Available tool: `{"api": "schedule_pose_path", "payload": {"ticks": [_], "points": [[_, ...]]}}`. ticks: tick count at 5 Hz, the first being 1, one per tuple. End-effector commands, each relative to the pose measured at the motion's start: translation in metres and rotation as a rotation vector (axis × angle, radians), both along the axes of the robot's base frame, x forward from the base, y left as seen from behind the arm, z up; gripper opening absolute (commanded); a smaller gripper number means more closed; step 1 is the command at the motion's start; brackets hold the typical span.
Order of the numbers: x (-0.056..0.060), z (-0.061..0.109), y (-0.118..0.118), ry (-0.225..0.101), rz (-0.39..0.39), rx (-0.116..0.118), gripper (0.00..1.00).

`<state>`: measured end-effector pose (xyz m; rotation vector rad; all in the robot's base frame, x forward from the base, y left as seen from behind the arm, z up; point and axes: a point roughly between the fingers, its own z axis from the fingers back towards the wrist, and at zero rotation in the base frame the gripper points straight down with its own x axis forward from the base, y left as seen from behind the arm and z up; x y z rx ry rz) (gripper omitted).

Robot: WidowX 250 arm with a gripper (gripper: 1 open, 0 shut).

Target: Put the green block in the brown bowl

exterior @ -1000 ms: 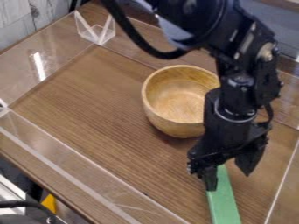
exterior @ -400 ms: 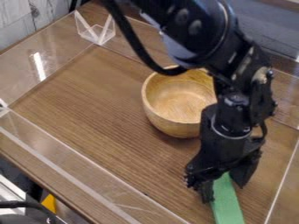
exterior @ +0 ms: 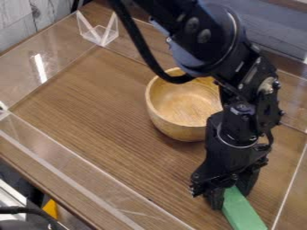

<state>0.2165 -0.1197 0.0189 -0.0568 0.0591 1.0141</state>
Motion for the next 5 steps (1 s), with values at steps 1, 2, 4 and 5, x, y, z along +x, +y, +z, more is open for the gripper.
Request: {"api": "schedule_pose_path", "payload": {"ticks": [1, 2, 4, 5], "points": [[0.005, 0.014, -0.003, -0.037, -0.005, -0.016, 0.0], [0.006, 0.019, -0.003, -0.04, -0.002, -0.016, 0.0], [0.007, 0.027, -0.002, -0.044, 0.003, -0.017, 0.0], [0.007, 0.03, -0.001, -0.044, 0.006, -0.019, 0.0]]}}
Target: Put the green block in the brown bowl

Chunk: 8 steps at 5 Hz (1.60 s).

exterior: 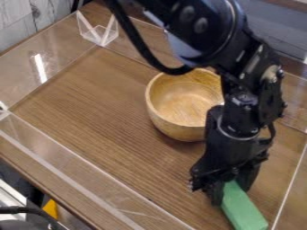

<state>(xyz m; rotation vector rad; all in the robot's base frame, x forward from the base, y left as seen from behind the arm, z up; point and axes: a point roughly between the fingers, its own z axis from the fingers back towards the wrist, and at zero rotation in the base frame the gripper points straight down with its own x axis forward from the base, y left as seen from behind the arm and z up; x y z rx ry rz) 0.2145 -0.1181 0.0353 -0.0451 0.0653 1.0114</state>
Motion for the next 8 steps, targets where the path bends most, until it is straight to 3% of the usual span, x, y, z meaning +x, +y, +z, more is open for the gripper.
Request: {"api": "schedule_pose_path", "payload": {"ticks": [1, 8], "points": [[0.01, 0.019, -0.002, -0.054, 0.013, -0.027, 0.0], [0.015, 0.04, 0.0, -0.055, 0.037, -0.037, 0.0]]}}
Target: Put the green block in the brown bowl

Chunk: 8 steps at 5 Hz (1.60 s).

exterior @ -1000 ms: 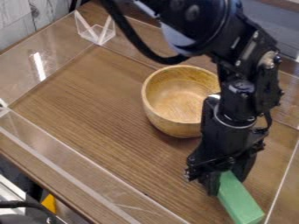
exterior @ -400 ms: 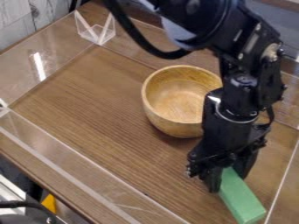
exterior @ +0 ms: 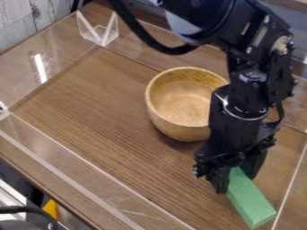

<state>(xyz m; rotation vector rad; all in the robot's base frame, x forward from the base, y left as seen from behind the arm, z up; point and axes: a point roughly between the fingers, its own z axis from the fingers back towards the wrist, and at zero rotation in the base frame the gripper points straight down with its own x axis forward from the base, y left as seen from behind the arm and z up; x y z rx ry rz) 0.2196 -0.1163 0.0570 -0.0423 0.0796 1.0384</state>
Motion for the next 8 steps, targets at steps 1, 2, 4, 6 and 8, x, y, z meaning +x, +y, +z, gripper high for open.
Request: {"api": "schedule_pose_path", "payload": {"ticks": [1, 2, 4, 6, 8], "points": [[0.012, 0.023, -0.002, -0.07, 0.014, -0.033, 0.0], [0.015, 0.031, 0.0, -0.073, 0.014, -0.036, 0.0], [0.037, 0.064, 0.03, -0.1, -0.115, -0.015, 0.0], [0.062, 0.09, 0.068, -0.121, -0.323, 0.01, 0.0], [0.068, 0.088, 0.072, -0.105, -0.242, 0.02, 0.0]]}}
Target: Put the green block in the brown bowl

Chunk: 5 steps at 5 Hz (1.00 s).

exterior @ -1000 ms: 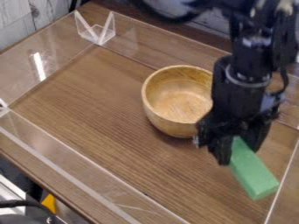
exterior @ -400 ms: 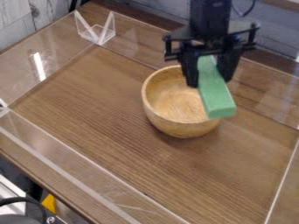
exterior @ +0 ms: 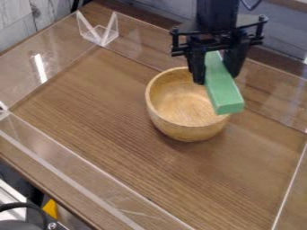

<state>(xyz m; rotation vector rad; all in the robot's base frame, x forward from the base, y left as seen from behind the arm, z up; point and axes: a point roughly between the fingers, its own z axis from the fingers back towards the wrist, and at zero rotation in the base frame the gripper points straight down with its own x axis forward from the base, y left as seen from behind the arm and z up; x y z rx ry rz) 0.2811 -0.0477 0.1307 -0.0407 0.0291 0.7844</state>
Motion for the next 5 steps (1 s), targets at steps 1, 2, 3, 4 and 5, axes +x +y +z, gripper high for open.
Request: {"api": "schedule_pose_path", "payload": {"ticks": [1, 2, 3, 4, 5], "points": [[0.0073, 0.0115, 0.0056, -0.045, 0.031, 0.008, 0.0], [0.0087, 0.0108, 0.0081, -0.037, 0.043, 0.017, 0.0], [0.0099, 0.0117, 0.0091, -0.029, 0.049, 0.025, 0.0], [0.0087, 0.0123, 0.0086, -0.019, 0.032, 0.035, 0.0], [0.0065, 0.0132, 0.0083, -0.009, 0.01, 0.045, 0.0]]}}
